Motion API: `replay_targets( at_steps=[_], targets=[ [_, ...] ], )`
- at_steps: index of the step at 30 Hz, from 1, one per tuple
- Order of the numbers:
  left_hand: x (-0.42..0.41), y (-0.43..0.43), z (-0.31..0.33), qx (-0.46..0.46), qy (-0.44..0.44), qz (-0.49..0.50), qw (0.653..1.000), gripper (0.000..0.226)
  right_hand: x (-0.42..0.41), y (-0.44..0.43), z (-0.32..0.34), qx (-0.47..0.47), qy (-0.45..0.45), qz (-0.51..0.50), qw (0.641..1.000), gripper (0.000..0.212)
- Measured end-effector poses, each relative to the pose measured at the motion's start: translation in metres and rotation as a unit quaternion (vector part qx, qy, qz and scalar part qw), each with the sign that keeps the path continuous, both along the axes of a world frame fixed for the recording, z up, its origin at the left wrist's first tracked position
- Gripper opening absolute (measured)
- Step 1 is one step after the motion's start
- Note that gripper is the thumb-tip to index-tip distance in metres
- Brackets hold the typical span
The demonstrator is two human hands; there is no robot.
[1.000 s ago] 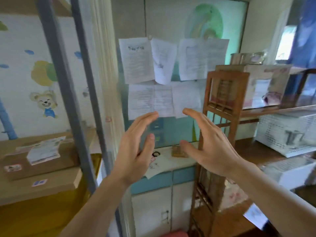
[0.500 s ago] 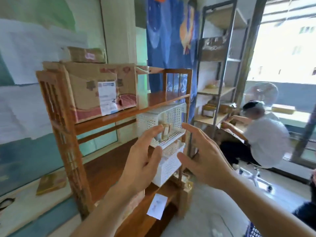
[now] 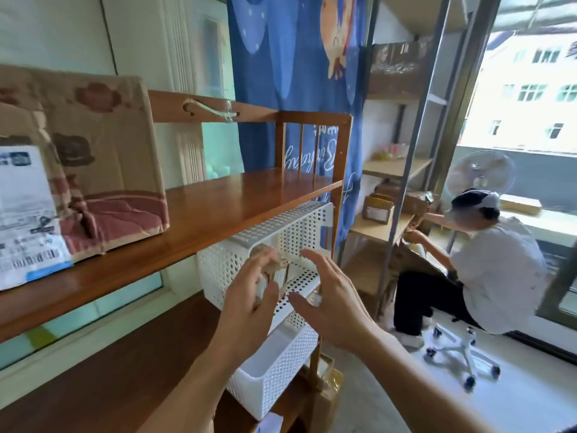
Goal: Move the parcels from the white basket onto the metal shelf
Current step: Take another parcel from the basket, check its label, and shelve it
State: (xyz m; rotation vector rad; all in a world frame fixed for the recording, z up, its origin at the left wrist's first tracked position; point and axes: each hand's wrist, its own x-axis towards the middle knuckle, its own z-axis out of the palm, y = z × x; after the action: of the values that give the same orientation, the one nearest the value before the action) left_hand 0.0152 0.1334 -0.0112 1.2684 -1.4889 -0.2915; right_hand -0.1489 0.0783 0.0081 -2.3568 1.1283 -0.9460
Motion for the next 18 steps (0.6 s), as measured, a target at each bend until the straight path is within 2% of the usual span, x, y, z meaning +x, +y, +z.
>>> replay_targets(
  at_steps=[5, 7, 10, 14, 18],
  targets=[
    [0.009, -0.043, -0.013, 0.041, 0.037, 0.024, 0.998, 0.053, 0.057, -0.095, -0.032, 0.126, -0.012, -0.009, 0.992, 0.068],
    [0.012, -0.053, -0.013, 0.056, 0.043, 0.025, 0.997, 0.058, 0.087, -0.127, -0.044, 0.160, 0.006, -0.017, 0.987, 0.074],
    [0.011, -0.060, -0.012, 0.071, 0.059, 0.040, 0.995, 0.057, 0.120, -0.161, -0.064, 0.175, 0.050, -0.016, 0.983, 0.084],
    [0.010, -0.061, -0.013, 0.078, 0.064, 0.056, 0.993, 0.051, 0.125, -0.183, -0.076, 0.153, 0.053, -0.030, 0.986, 0.060],
    [0.010, -0.062, -0.014, 0.085, 0.083, 0.057, 0.991, 0.046, 0.087, -0.181, -0.068, 0.133, -0.008, -0.033, 0.991, 0.053]
  ],
)
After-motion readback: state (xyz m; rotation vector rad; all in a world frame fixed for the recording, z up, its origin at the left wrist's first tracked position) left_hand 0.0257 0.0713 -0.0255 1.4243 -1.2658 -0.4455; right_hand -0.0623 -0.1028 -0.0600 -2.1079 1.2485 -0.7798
